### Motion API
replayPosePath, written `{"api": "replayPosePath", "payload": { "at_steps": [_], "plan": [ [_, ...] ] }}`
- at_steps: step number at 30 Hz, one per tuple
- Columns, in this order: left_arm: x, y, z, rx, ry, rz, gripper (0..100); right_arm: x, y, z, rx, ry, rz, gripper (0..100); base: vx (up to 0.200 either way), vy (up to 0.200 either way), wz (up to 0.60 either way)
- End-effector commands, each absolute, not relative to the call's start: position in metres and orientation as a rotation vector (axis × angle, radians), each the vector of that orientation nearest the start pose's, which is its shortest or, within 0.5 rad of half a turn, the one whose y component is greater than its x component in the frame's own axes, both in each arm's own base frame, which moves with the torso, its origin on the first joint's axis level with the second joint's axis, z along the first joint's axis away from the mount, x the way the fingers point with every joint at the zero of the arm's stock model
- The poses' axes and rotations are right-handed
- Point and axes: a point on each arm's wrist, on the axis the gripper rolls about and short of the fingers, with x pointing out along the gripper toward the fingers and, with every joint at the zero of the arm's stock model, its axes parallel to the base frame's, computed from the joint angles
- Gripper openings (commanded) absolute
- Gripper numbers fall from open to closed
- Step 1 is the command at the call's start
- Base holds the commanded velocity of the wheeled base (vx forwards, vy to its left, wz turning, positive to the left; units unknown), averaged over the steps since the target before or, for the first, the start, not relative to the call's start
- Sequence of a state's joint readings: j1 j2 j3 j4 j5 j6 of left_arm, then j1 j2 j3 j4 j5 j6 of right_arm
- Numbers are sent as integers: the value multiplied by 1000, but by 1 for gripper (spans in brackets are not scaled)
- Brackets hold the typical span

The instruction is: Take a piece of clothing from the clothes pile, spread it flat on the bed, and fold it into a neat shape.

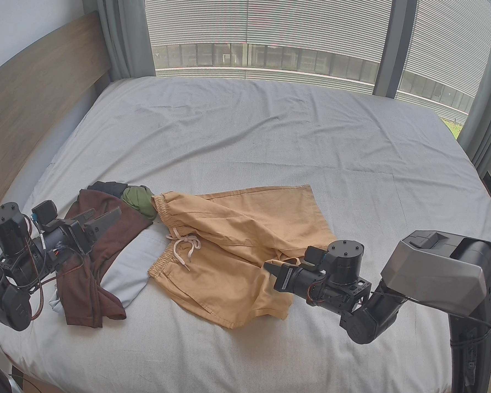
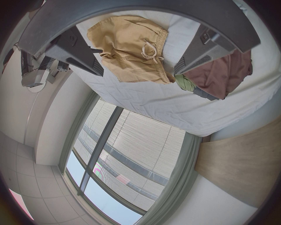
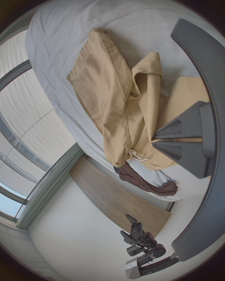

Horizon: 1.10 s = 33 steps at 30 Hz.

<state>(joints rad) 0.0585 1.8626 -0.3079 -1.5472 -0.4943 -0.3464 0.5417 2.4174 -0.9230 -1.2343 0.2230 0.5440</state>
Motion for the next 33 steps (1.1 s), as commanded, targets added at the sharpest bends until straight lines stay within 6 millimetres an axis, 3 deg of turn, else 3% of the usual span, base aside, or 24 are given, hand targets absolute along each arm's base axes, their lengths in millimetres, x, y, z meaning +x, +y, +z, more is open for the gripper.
{"api": "replayPosePath", "payload": {
  "at_steps": [1, 7, 12, 26, 33],
  "plan": [
    [253, 7, 117, -309, 69, -418, 100, 353, 219, -7, 469, 477, 666, 0, 0, 0, 0],
    [233, 21, 133, -265, 4, -368, 100, 354, 219, -6, 471, 470, 668, 0, 0, 0, 0],
    [226, 20, 130, -270, 23, -363, 100, 357, 221, -4, 473, 460, 673, 0, 0, 0, 0],
    [225, 13, 125, -272, 48, -389, 100, 365, 235, -8, 473, 447, 698, 0, 0, 0, 0],
    [226, 12, 124, -274, 55, -392, 100, 369, 238, -25, 469, 468, 691, 0, 0, 0, 0]
  ]
}}
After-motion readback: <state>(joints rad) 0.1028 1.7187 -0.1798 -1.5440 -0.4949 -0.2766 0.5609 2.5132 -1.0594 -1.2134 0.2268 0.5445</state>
